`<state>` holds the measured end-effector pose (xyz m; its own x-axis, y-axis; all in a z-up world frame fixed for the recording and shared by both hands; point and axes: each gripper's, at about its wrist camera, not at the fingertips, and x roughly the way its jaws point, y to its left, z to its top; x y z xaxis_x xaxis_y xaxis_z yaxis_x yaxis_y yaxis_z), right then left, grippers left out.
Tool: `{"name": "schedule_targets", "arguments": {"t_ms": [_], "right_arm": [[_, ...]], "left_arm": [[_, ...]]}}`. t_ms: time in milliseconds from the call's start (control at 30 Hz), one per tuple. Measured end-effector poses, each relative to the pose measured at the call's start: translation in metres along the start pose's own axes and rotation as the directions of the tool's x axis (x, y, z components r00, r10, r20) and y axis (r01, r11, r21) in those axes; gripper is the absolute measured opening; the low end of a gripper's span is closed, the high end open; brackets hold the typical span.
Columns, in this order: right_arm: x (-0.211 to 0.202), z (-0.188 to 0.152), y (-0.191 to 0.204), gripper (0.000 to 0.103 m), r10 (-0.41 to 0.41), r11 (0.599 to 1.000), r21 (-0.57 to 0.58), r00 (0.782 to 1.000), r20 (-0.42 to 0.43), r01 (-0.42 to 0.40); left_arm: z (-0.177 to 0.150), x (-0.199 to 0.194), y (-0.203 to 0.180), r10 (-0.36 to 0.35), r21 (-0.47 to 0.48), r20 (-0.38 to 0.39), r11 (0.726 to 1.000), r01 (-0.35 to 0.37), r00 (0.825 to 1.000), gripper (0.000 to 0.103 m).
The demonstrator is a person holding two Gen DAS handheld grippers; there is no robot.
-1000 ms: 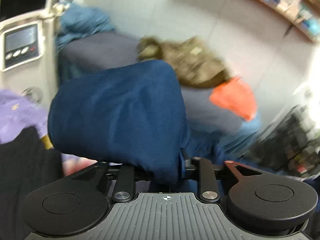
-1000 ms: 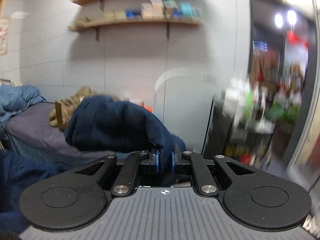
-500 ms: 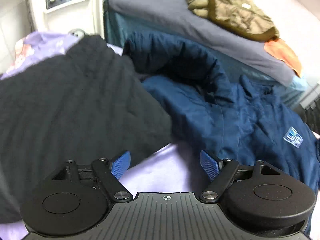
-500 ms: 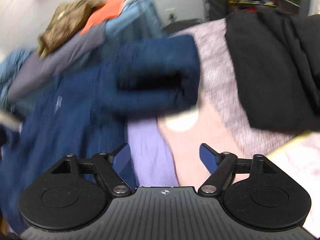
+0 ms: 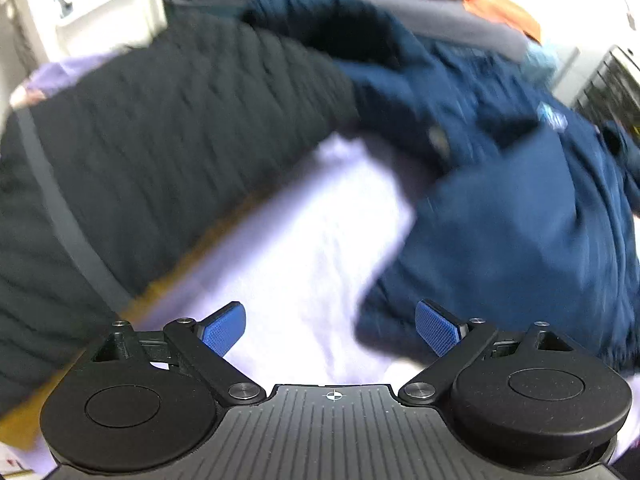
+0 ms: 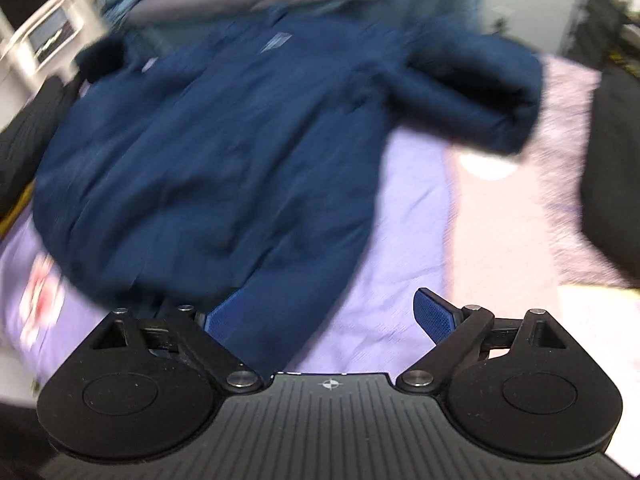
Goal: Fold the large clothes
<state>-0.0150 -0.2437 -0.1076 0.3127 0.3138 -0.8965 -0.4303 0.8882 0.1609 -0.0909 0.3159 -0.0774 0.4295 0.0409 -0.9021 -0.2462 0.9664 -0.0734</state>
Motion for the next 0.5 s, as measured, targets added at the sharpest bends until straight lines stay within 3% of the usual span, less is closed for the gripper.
{"name": "schedule_targets", "arguments": {"t_ms": [167, 267, 433, 500], "right_arm": [[0.021, -0.017, 0.021, 0.092, 0.073, 0.996, 0.053, 0.994, -0.084, -0.068], [0.025, -0.023, 0.033, 0.092, 0.062, 0.998, -0.001, 0.992, -0.112, -0.063], [0.041, -0.032, 0.049, 0.09, 0.019, 0.997, -0.07, 0.989, -0.148, -0.03], [0.055, -0.03, 0.053, 0.082, -0.017, 0.996, -0.084, 0.986, -0.164, 0.004]], "left_arm": [[-0.01, 0.033, -0.025, -0.052, 0.111, -0.013, 0.992, 0.053, 0.999, 0.103], [-0.007, 0.057, -0.036, -0.051, 0.203, -0.015, 0.978, 0.053, 0.999, 0.103], [0.005, 0.095, -0.04, -0.105, 0.166, -0.036, 0.98, 0.11, 0.994, 0.103], [0.007, 0.107, -0.045, -0.116, 0.147, -0.042, 0.982, 0.121, 0.992, 0.103]]}}
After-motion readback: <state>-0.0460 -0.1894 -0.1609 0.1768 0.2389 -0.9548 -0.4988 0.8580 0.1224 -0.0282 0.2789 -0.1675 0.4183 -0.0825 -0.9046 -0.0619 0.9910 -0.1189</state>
